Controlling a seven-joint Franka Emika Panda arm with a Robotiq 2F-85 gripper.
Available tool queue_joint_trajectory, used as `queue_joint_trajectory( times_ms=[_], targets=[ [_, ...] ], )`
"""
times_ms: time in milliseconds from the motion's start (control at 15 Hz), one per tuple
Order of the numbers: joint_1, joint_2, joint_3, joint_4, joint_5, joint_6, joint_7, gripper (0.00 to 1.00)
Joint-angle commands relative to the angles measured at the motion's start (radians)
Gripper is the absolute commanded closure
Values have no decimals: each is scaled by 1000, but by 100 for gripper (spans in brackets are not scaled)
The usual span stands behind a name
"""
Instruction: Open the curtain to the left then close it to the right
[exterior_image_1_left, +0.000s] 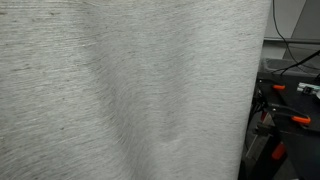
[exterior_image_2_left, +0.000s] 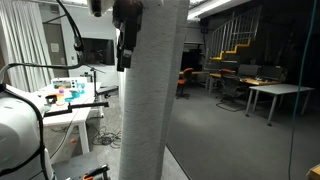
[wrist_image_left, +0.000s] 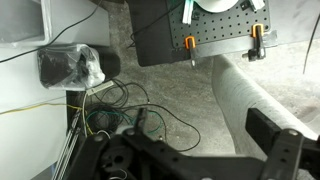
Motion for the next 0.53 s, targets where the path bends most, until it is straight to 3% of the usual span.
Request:
queue_joint_trajectory(
  times_ms=[0, 400, 467],
  targets=[
    [7, -39, -6, -18, 64, 5, 6, 0],
    [29, 67, -11, -13, 186, 91, -20, 0],
    [10, 42, 8, -9, 141, 43, -17, 0]
  ],
)
